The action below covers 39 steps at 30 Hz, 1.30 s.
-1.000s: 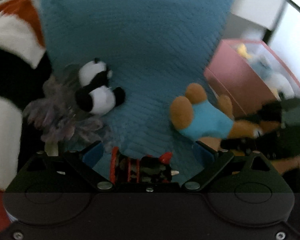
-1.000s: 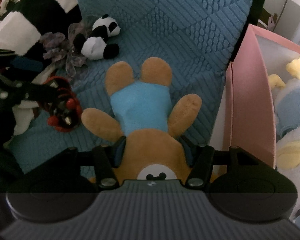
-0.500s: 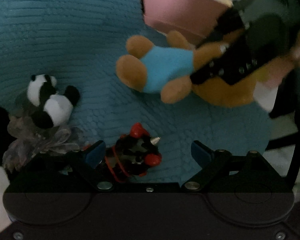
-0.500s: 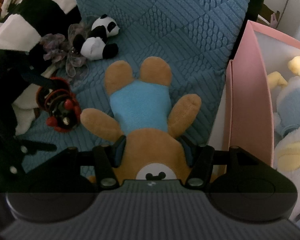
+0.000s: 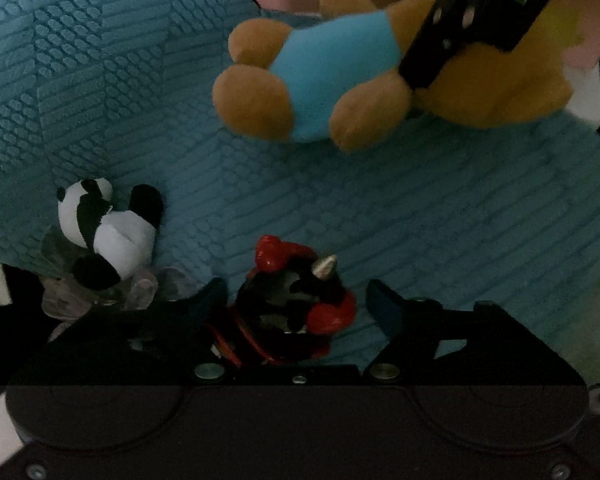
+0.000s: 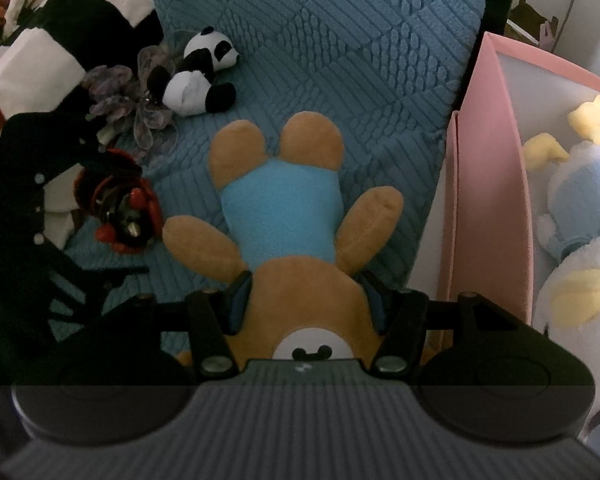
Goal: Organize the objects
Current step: 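Lift the red toy with the left tool while the right tool holds the bear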
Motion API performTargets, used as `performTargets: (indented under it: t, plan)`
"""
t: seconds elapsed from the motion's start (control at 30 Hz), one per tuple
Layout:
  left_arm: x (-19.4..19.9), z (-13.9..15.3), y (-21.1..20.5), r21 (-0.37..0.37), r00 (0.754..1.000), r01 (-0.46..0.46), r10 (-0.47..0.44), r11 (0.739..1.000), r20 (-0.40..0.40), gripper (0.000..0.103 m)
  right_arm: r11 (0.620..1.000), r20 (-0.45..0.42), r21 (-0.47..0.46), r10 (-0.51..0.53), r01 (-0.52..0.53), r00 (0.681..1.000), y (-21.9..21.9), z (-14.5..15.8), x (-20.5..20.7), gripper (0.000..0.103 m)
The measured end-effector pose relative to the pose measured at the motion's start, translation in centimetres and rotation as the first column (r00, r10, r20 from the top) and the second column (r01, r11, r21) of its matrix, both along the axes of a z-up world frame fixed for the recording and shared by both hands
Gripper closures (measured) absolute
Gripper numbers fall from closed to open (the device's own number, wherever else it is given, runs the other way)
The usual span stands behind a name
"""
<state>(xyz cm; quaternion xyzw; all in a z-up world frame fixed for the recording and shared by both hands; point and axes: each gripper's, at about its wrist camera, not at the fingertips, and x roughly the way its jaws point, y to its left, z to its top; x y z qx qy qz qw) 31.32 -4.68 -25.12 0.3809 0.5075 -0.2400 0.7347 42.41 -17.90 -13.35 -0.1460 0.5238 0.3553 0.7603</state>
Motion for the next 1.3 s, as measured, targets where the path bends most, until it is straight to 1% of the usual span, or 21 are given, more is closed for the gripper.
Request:
performTargets:
  t: [0.07, 0.1, 0.17, 0.33, 0.43, 0.53, 0.6, 0.67, 0.7, 0.8, 0.93, 0.97, 1.07, 1.13, 1.17, 1.23, 1.3]
  plan:
    - [0.0, -0.1, 0.0, 0.016, 1.0, -0.007, 0.007, 1.0, 0.004, 0.041, 1.0, 0.001, -0.001, -0.001, 0.001, 1.0, -0.1, 0.0, -0.1, 0.044]
    - [0.0, 0.0, 0.0, 0.012, 1.0, -0.015, 0.015, 1.0, 0.002, 0.044, 1.0, 0.002, -0.001, -0.002, 0.002, 1.0, -0.1, 0.1, -0.2, 0.044]
    - [-0.1, 0.2, 0.1, 0.003, 0.999, -0.032, 0.032, 0.999, -0.008, 0.044, 1.0, 0.006, -0.002, 0.001, -0.001, 1.0, -0.1, 0.2, -0.3, 0.044]
    - [-0.1, 1.3, 0.9, -0.062, 0.992, -0.13, 0.13, 0.99, -0.003, 0.044, 1.0, -0.008, 0.008, -0.009, 0.009, 1.0, -0.4, 0.4, -0.6, 0.044]
    - [-0.3, 2.7, 1.9, -0.139, 0.976, -0.215, 0.215, 0.967, -0.012, 0.045, 0.999, -0.057, 0.033, -0.027, 0.029, 0.998, -0.9, 0.7, -0.6, 0.045]
    - [-0.7, 4.1, 3.3, -0.253, 0.944, -0.324, 0.328, 0.912, -0.025, 0.046, 0.999, -0.051, 0.033, -0.025, 0.026, 0.998, -1.2, 1.6, -1.1, 0.045]
    - [-1.3, 4.8, 4.3, -0.336, 0.913, -0.397, 0.405, 0.854, -0.049, 0.047, 0.999, -0.061, 0.035, -0.024, 0.026, 0.998, -1.4, 1.9, -1.3, 0.045]
    - [-2.1, 5.1, 5.0, -0.398, 0.888, -0.443, 0.456, 0.803, -0.067, 0.047, 0.999, -0.064, 0.032, -0.019, 0.021, 0.998, -1.6, 2.3, -1.5, 0.045]
    - [-2.6, 5.2, 5.3, -0.431, 0.871, -0.467, 0.486, 0.772, -0.075, 0.047, 0.999, -0.063, 0.03, -0.014, 0.016, 0.998, -1.6, 2.4, -1.6, 0.045]
    - [-3.4, 5.2, 5.7, -0.495, 0.829, -0.521, 0.55, 0.695, -0.101, 0.047, 1.0, -0.061, 0.02, -0.005, 0.006, 0.998, -1.6, 2.7, -2.2, 0.045]
    - [-5.1, 5.1, 6.0, -0.536, 0.77, -0.588, 0.622, 0.605, -0.142, 0.047, 1.0, -0.059, 0.007, -0.011, 0.011, 0.998, -1.6, 2.8, -2.9, 0.045]
    - [-5.5, 4.8, 6.1, -0.544, 0.749, -0.609, 0.644, 0.578, -0.155, 0.047, 1.0, -0.057, 0.005, -0.013, 0.013, 0.998, -1.5, 2.9, -3.1, 0.045]
    - [-6.5, 4.0, 6.0, -0.553, 0.706, -0.646, 0.688, 0.527, -0.17, 0.047, 1.0, -0.066, 0.009, -0.026, 0.027, 0.997, -1.3, 2.4, -3.7, 0.045]
    - [-6.8, 3.6, 5.8, -0.549, 0.688, -0.659, 0.707, 0.514, -0.163, 0.05, 0.999, -0.072, 0.005, -0.041, 0.042, 0.997, -1.1, 1.7, -4.1, 0.045]
    - [-7.0, 3.4, 5.7, -0.552, 0.679, -0.664, 0.716, 0.504, -0.163, 0.05, 0.999, -0.076, 0.004, -0.045, 0.045, 0.996, -1.0, 1.4, -4.3, 0.045]
    - [-7.2, 3.4, 5.9, -0.567, 0.659, -0.674, 0.733, 0.473, -0.171, 0.05, 0.998, -0.101, 0.019, -0.065, 0.067, 0.993, -1.0, 0.6, -4.5, 0.045]
    - [-7.2, 3.4, 6.1, -0.582, 0.646, -0.678, 0.741, 0.449, -0.182, 0.05, 0.996, -0.092, 0.031, -0.079, 0.082, 0.993, -1.0, 0.4, -4.8, 0.045]
